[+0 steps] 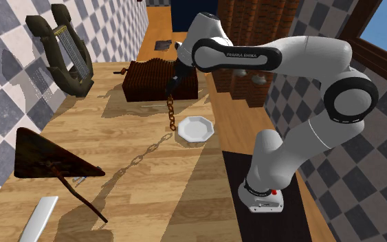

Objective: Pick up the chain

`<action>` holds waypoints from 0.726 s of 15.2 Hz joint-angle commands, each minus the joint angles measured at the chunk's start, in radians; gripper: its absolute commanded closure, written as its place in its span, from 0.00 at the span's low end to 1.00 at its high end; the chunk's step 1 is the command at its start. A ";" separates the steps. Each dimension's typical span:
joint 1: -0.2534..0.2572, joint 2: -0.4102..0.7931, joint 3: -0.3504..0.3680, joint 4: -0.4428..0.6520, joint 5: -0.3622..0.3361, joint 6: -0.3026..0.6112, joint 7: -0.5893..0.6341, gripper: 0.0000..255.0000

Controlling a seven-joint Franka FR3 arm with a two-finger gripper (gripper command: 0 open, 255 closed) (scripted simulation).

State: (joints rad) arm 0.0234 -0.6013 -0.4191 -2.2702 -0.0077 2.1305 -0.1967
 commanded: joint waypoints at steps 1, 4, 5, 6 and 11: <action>0.001 0.003 -0.009 -0.022 0.004 0.033 -0.008 0.00; 0.000 0.002 -0.015 -0.063 0.003 0.072 -0.015 0.00; 0.000 0.002 -0.017 -0.076 0.003 0.085 -0.018 0.00; -0.001 0.002 -0.018 -0.083 0.003 0.092 -0.019 0.00; -0.001 0.002 -0.018 -0.084 0.002 0.093 -0.019 1.00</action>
State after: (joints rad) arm 0.0225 -0.6003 -0.4370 -2.3537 -0.0052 2.2232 -0.2153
